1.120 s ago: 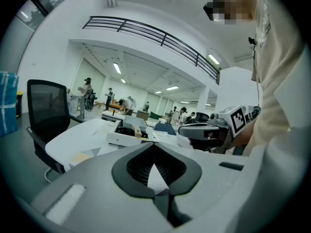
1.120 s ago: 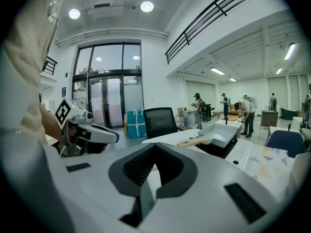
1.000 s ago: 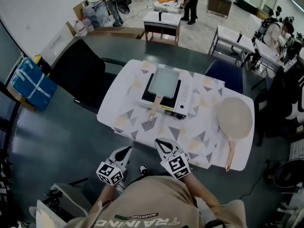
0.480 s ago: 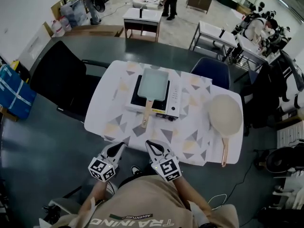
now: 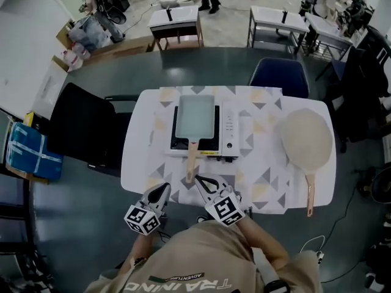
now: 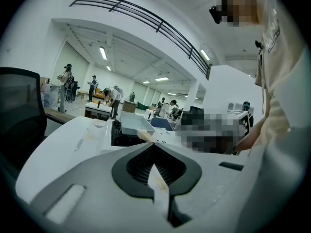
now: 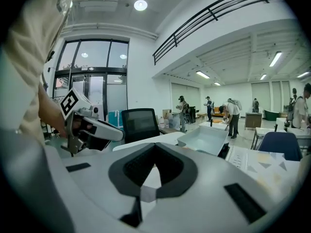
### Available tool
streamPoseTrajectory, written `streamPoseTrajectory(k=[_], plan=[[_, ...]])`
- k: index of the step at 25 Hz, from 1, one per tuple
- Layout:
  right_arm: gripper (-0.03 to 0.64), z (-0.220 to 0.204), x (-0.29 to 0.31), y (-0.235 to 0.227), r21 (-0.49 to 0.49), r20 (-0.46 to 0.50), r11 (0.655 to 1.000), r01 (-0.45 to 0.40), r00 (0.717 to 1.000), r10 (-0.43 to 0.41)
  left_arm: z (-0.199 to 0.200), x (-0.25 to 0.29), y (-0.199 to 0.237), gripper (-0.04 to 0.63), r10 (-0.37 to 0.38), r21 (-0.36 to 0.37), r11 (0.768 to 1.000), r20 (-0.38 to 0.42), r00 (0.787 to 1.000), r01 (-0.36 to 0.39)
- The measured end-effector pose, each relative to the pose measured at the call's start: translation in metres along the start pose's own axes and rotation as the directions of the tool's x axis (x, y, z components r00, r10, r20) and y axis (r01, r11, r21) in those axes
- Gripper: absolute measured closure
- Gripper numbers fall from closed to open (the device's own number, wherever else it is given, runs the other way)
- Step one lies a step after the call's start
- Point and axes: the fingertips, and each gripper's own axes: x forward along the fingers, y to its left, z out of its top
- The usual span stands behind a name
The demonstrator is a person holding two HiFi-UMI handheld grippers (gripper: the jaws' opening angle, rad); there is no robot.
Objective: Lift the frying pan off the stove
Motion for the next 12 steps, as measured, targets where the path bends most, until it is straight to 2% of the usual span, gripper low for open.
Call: streamPoseTrajectory(k=[5,8,12], plan=[[0.614,0.001,0.009,-0.023,0.04,0.042,0.999,0.007,0.999,-0.009,0.022,0.027,0.02,0.595,0.025,0.011,1.0,-0.026,0.999,-0.025],[0.614,-0.008,0.009,-0.029,0.058,0.031,0.998,0.006,0.999,-0.008,0.034,0.045,0.03,0.595,0.031,0.036,0.999,-0.028,0.999,-0.03],[0.614,-0.016,0.006,-0.033,0.118,0.023,0.993,0.029,0.999,-0.032,0.04,0.062,0.03,0.595,-0.012,0.037,0.999,-0.055,0.998,0.014]])
